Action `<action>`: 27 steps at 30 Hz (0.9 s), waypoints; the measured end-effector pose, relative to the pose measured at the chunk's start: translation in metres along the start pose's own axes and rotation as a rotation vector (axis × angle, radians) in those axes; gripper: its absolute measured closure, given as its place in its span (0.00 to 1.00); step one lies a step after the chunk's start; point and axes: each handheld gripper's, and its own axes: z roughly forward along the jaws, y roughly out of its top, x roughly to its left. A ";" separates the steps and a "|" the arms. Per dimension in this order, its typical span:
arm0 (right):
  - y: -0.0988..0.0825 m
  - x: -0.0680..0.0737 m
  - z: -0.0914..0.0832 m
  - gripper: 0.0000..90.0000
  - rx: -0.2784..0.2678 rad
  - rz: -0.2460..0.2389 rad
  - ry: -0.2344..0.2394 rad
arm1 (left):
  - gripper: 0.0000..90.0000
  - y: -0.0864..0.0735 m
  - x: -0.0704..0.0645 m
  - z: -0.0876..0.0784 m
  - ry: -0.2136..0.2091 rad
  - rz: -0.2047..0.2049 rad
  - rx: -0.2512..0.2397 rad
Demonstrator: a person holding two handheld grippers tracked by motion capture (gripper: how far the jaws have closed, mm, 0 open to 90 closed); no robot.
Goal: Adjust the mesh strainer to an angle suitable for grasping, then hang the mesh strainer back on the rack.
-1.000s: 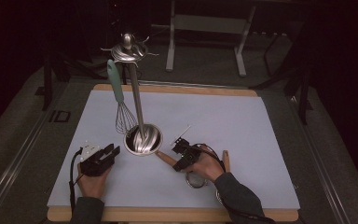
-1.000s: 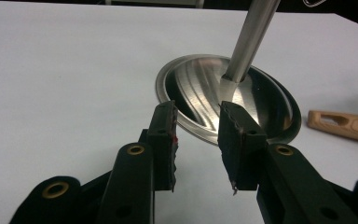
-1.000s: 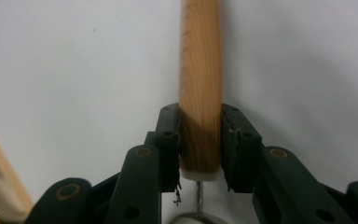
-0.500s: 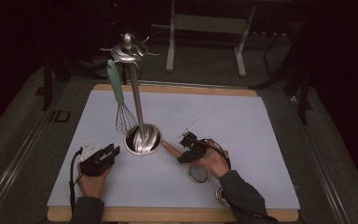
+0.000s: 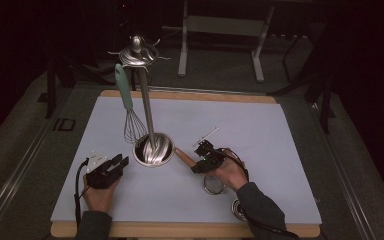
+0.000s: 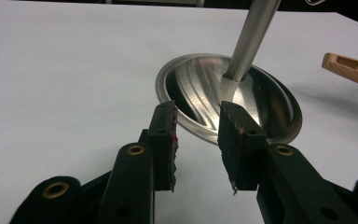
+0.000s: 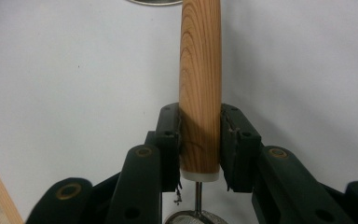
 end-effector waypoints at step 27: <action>0.003 0.005 -0.031 0.79 -0.228 -0.130 -0.027 | 0.75 0.000 -0.001 0.000 0.004 0.010 0.000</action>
